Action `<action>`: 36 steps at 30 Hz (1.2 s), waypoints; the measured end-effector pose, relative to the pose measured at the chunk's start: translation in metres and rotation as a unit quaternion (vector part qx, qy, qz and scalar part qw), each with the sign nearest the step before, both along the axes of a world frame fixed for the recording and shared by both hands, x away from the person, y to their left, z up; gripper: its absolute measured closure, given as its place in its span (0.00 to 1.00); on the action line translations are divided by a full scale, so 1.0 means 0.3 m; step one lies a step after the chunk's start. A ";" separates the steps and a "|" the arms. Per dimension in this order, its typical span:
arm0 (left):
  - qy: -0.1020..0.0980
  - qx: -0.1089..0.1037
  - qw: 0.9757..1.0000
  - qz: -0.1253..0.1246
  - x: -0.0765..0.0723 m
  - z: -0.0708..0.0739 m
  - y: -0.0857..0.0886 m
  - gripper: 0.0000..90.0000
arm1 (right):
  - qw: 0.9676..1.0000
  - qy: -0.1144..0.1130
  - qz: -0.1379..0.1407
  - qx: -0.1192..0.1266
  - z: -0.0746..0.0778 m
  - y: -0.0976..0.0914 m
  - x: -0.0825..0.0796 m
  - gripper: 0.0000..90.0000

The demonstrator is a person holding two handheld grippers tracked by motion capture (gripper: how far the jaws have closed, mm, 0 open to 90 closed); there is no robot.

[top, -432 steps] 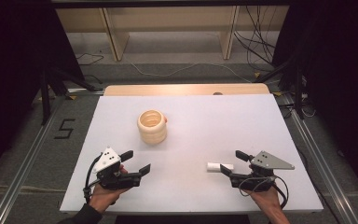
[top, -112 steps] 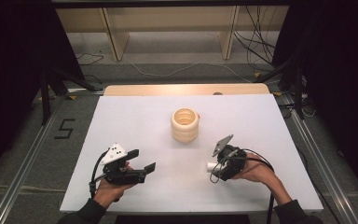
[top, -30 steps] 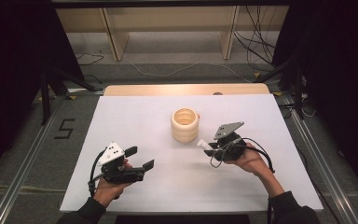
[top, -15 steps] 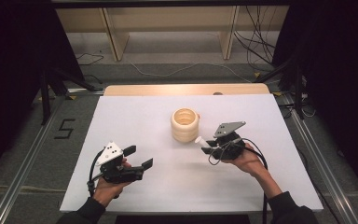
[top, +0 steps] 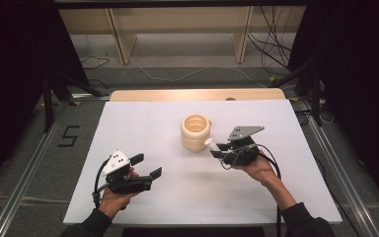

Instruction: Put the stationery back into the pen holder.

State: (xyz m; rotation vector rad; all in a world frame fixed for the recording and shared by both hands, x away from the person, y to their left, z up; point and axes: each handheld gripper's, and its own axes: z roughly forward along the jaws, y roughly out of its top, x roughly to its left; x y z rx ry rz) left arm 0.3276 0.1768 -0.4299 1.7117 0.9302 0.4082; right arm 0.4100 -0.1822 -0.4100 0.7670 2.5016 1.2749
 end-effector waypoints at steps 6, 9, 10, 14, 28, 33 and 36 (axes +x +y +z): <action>-0.001 -0.001 1.000 0.001 0.000 0.000 0.000 0.17 | 1.000 0.003 -0.009 0.030 0.012 0.002 0.012 0.77; -0.001 -0.001 1.000 0.002 0.001 0.000 0.001 0.17 | 0.999 0.002 -0.012 0.040 0.018 0.009 0.020 0.77; -0.001 -0.001 1.000 0.002 0.000 0.000 0.001 0.17 | 0.999 0.002 -0.012 0.042 0.020 0.011 0.022 0.77; -0.002 -0.002 1.000 0.004 0.000 0.000 0.002 0.17 | 0.998 -0.003 -0.021 0.055 0.027 0.017 0.034 0.77; -0.002 -0.002 1.000 0.004 0.000 0.000 0.002 0.17 | 0.994 -0.010 -0.051 0.097 0.063 0.011 0.087 0.77; -0.002 -0.002 1.000 0.004 0.000 0.000 0.002 0.17 | 0.993 -0.013 -0.054 0.102 0.071 0.024 0.103 0.77; -0.002 -0.002 1.000 0.004 0.001 -0.001 0.002 0.17 | 0.993 -0.015 -0.055 0.102 0.074 0.032 0.109 0.77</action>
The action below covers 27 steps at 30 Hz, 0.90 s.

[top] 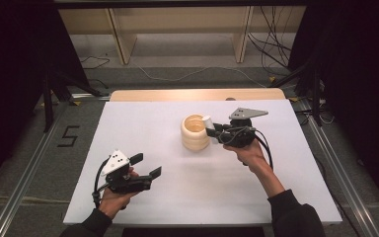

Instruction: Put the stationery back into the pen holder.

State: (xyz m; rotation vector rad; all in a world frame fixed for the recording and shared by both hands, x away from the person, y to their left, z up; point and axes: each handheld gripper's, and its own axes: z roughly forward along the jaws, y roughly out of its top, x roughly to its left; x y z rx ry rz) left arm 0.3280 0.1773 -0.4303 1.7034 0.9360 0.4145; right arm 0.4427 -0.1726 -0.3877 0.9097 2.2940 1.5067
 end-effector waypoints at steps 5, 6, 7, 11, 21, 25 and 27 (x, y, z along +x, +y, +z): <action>0.000 -0.002 1.000 0.002 0.000 0.000 0.002 0.17 | 1.000 0.002 -0.002 0.002 0.004 0.011 0.017 0.77; -0.001 -0.002 1.000 0.002 0.000 0.000 0.002 0.17 | 1.000 0.000 -0.004 0.003 0.006 0.015 0.022 0.77; -0.001 -0.002 1.000 0.002 0.000 0.000 0.002 0.17 | 1.000 0.001 -0.003 0.004 0.008 0.017 0.024 0.77; -0.001 -0.002 1.000 0.002 0.000 0.000 0.001 0.17 | 1.000 -0.002 -0.005 0.011 0.018 0.029 0.038 0.77; -0.001 -0.003 1.000 0.002 -0.001 0.001 0.001 0.17 | 1.000 0.002 -0.004 0.019 0.032 0.062 0.068 0.77; -0.001 -0.002 1.000 0.001 -0.001 0.001 0.002 0.17 | 1.000 0.003 -0.005 0.022 0.035 0.079 0.082 0.77; -0.001 -0.002 1.000 0.001 -0.001 0.001 0.002 0.17 | 1.000 0.004 -0.005 0.022 0.034 0.089 0.090 0.77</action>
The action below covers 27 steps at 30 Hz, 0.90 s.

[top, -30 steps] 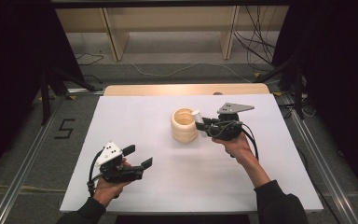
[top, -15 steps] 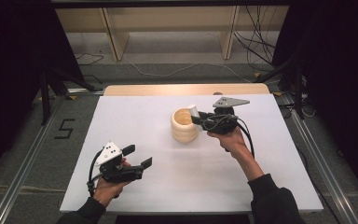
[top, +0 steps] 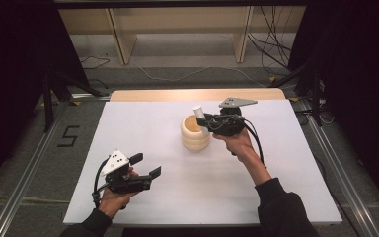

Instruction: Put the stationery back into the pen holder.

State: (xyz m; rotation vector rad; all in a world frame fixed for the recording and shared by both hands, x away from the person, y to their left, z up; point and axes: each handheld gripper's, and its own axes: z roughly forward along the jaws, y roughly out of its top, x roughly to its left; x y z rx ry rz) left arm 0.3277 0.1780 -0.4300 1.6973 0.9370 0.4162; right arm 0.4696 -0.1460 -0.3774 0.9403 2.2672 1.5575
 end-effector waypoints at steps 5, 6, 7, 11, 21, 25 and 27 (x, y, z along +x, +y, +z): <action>0.000 0.001 1.000 -0.001 0.001 -0.001 -0.003 0.17 | 1.000 0.003 -0.002 0.001 0.001 0.021 0.018 0.77; 0.000 0.001 1.000 -0.001 0.000 -0.001 -0.003 0.17 | 1.000 0.002 -0.003 0.001 0.002 0.027 0.022 0.77; 0.000 0.001 1.000 -0.001 0.000 0.000 -0.003 0.17 | 1.000 0.004 -0.004 0.000 0.003 0.031 0.024 0.77; 0.000 0.000 1.000 0.000 0.000 0.000 0.000 0.17 | 1.000 0.003 -0.004 -0.003 0.010 0.051 0.037 0.76; -0.001 -0.001 1.000 0.000 0.000 0.000 0.000 0.17 | 1.000 0.001 -0.011 -0.012 0.006 0.091 0.064 0.76; -0.001 -0.001 1.000 0.000 0.000 0.001 0.000 0.17 | 1.000 0.006 -0.014 -0.012 -0.004 0.097 0.080 0.76; -0.001 0.000 1.000 0.000 -0.001 0.001 0.000 0.17 | 1.000 0.010 -0.018 -0.015 -0.010 0.101 0.087 0.76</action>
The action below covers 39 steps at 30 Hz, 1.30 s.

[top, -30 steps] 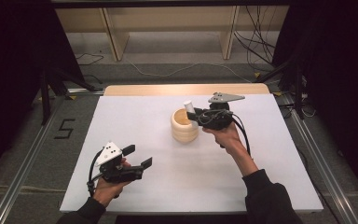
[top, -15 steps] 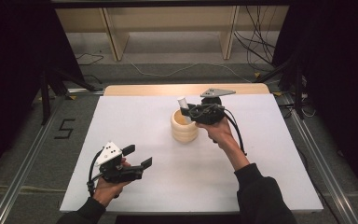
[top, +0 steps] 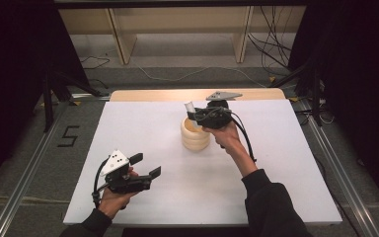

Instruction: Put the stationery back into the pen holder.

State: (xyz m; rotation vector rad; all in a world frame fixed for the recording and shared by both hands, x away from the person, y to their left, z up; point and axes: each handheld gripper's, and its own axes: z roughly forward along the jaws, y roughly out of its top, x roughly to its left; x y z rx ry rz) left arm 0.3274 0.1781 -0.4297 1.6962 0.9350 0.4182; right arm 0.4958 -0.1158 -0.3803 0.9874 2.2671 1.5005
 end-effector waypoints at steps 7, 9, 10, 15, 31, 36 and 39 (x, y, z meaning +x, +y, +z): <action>-0.001 -0.001 1.000 0.000 0.000 0.000 0.001 0.17 | 1.000 0.004 -0.008 -0.009 -0.017 0.010 0.016 0.76; -0.001 -0.001 1.000 0.001 0.000 0.000 0.001 0.17 | 1.000 0.005 -0.011 -0.011 -0.023 0.011 0.021 0.76; -0.001 -0.001 1.000 0.001 0.000 0.000 0.000 0.17 | 1.000 0.007 -0.013 -0.012 -0.026 0.011 0.023 0.76; -0.001 -0.001 1.000 0.001 -0.001 0.001 0.002 0.17 | 1.000 0.011 -0.020 -0.017 -0.038 0.014 0.030 0.76; -0.004 -0.003 1.000 0.002 -0.002 0.002 0.002 0.17 | 0.999 0.023 -0.025 -0.029 -0.065 0.020 0.035 0.76; -0.004 -0.002 1.000 0.002 -0.002 0.002 0.002 0.17 | 0.999 0.027 -0.028 -0.033 -0.077 0.017 0.038 0.76; -0.004 -0.002 1.000 0.002 -0.001 0.002 0.003 0.17 | 0.998 0.032 -0.029 -0.035 -0.083 0.013 0.039 0.76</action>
